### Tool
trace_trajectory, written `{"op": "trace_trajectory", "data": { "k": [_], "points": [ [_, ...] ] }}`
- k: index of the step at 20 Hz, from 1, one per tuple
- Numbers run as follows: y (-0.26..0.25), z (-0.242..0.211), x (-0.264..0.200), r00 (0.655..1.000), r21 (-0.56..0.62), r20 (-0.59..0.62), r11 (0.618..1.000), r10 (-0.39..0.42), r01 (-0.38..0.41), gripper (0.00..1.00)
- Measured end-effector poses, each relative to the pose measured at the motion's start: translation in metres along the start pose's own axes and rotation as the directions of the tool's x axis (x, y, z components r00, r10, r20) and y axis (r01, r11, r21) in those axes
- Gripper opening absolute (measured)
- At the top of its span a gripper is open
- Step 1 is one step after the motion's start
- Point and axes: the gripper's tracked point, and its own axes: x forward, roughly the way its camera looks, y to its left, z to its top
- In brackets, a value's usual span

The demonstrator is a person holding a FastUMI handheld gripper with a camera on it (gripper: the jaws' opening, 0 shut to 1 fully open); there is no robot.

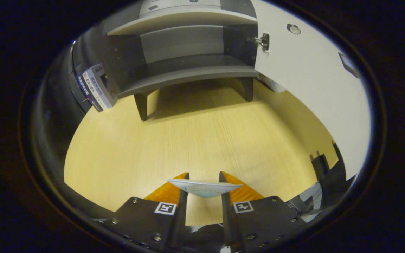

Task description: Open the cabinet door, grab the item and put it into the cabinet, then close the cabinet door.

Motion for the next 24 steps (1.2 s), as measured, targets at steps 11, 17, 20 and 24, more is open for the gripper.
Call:
{"op": "trace_trajectory", "data": {
  "k": [11, 17, 20, 24],
  "points": [
    [0.004, 0.168, -0.088, 0.970, 0.000, 0.236, 0.998, 0.054, -0.055, 0.44],
    [0.015, 0.267, -0.144, 0.914, -0.016, 0.392, 0.994, 0.106, -0.109, 0.44],
    [0.021, 0.312, -0.163, 0.881, -0.006, 0.457, 0.990, 0.125, -0.138, 0.44],
    [0.021, 0.348, -0.167, 0.862, 0.004, 0.491, 0.989, 0.129, -0.150, 0.44]
  ]
}}
